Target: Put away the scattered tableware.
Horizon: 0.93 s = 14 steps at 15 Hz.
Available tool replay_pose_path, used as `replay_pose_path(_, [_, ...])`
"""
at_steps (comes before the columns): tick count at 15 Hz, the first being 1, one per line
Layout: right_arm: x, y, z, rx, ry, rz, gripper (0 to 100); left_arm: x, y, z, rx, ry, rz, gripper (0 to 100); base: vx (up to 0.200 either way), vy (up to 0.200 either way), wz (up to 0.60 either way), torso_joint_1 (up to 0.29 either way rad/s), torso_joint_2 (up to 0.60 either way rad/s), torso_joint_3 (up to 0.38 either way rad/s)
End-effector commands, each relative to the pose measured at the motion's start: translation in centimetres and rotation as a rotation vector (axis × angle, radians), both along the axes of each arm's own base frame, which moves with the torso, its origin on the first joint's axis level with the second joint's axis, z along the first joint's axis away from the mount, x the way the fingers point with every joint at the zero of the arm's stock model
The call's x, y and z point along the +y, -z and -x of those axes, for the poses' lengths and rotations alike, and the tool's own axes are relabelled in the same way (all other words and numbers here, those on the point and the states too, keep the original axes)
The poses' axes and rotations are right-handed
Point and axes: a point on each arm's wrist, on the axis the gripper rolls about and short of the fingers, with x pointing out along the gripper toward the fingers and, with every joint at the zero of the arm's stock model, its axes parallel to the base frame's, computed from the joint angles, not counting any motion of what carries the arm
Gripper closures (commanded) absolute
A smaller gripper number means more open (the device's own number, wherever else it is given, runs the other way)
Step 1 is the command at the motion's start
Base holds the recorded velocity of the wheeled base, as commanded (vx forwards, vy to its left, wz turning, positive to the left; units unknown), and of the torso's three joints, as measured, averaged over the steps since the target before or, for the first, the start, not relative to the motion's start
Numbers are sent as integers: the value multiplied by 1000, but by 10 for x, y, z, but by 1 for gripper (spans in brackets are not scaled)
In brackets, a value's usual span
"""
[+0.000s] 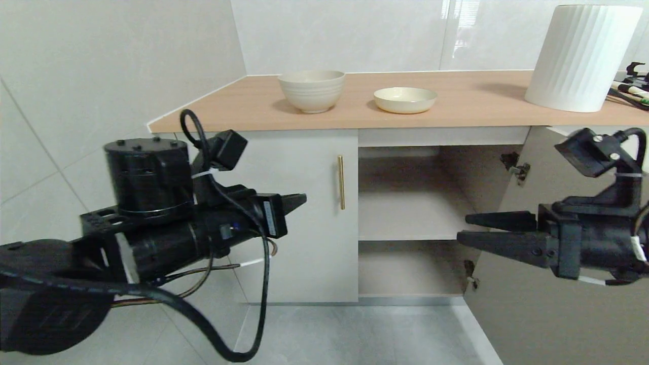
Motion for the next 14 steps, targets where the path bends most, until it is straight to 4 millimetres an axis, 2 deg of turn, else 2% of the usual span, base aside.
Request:
replay_pose_path(1, [7,12,-34,97,26,37,0,28,-17,19,-68,-55,10,0,0,0,0,0,0,0])
replay_pose_path(3, [7,21,-40,143,91,80,0,56,-22,33,-99,-129,6,0,0,0,0,0,0,0])
replay_pose_path(6, [0,21,-26,130,172,107,0,58,-25,29,-53,-136,-26,0,0,0,0,0,0,0])
replay_pose_path(14, [-1,18,-22,116,171,100,0,60,-23,34,-12,-132,-72,0,0,0,0,0,0,0])
